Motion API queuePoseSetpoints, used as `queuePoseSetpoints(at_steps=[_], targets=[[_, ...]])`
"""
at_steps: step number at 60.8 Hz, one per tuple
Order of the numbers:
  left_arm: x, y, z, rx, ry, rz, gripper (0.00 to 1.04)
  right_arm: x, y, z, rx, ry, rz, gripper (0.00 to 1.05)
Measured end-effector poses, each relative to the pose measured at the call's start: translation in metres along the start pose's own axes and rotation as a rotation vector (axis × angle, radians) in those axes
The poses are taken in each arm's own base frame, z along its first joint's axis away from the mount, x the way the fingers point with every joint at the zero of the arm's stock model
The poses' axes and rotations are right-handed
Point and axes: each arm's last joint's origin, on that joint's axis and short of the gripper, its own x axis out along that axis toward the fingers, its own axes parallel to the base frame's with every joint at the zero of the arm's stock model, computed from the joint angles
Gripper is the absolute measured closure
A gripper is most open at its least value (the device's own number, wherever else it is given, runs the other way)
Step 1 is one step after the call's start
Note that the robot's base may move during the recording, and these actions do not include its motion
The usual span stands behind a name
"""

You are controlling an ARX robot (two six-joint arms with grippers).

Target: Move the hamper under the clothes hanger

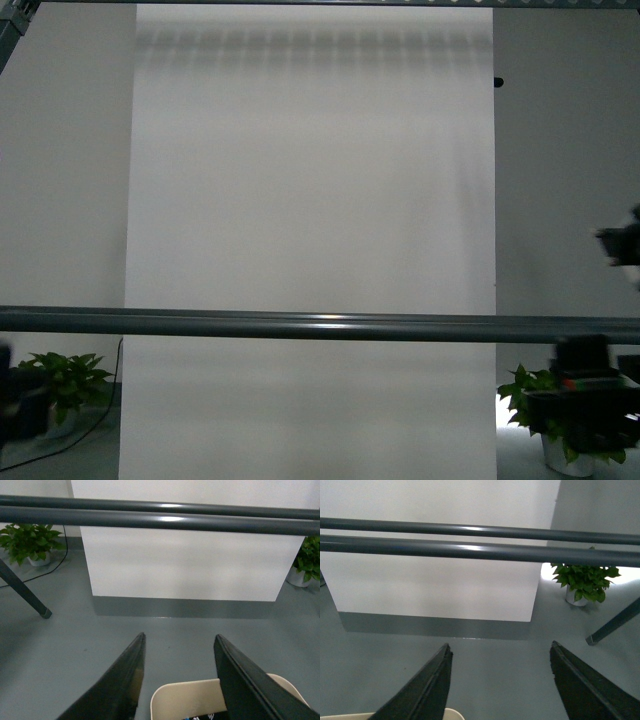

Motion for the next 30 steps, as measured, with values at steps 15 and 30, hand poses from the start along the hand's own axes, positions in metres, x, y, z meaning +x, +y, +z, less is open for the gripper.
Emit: queuePoseSetpoints(at_steps=[15,30], targets=[[-0.030,0.012,-0.025,-0.002,-0.001,-0.003,0.95,-0.038,-0.023,-0.026,0.025,0.003,-0.003,0.86],[-0.058,0.022,-0.048,-0.004,0.004,-0.003,1.01,-0.074,-0.040,-0.049,0.028,0.011,-0.005,1.03]])
